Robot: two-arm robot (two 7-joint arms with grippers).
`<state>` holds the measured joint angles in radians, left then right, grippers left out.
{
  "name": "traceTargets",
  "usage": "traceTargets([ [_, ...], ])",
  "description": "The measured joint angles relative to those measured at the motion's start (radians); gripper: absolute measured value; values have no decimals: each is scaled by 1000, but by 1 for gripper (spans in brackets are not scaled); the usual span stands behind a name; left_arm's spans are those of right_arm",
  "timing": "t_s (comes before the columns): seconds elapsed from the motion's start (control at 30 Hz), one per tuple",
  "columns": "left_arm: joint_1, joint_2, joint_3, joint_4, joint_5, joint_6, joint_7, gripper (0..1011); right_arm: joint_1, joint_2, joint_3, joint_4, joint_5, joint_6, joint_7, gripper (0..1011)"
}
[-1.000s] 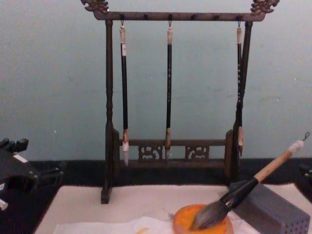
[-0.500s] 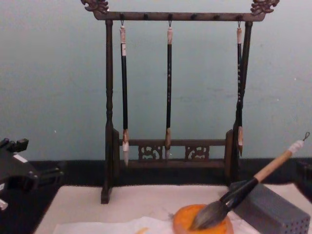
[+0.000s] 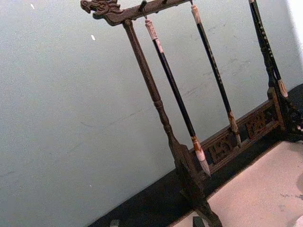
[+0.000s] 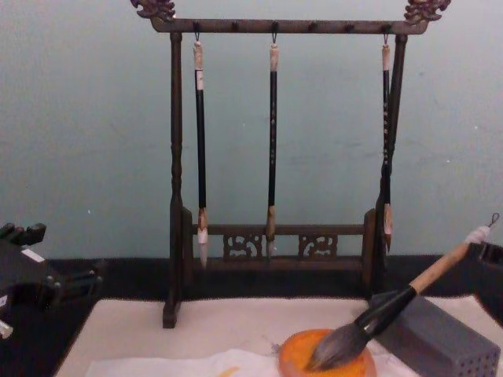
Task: Pick up the brush from the inkstone, write on the paper, then place the brush back to its original position.
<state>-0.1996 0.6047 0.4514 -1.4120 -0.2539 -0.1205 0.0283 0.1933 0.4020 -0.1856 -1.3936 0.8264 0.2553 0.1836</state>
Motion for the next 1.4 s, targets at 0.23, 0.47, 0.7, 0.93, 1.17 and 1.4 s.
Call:
traceTargets([
  [0.23, 0, 0, 0, 0, 0, 0, 0, 1001, 33, -49, 35, 46, 122, 50, -4, 1000],
  [0.47, 0, 0, 0, 0, 0, 0, 0, 1001, 73, -88, 45, 102, 200, 74, -11, 1000],
  [0.7, 0, 0, 0, 0, 0, 0, 0, 1001, 101, -119, 49, 140, 246, 79, -33, 1000],
  [0.93, 0, 0, 0, 0, 0, 0, 0, 1001, 130, -143, 41, 179, 280, 74, -49, 1000],
  [1.17, 0, 0, 0, 0, 0, 0, 0, 1001, 147, -150, 24, 206, 297, 67, -57, 1000],
  [1.4, 0, 0, 0, 0, 0, 0, 0, 1001, 157, -149, 8, 224, 309, 56, -67, 1000],
])
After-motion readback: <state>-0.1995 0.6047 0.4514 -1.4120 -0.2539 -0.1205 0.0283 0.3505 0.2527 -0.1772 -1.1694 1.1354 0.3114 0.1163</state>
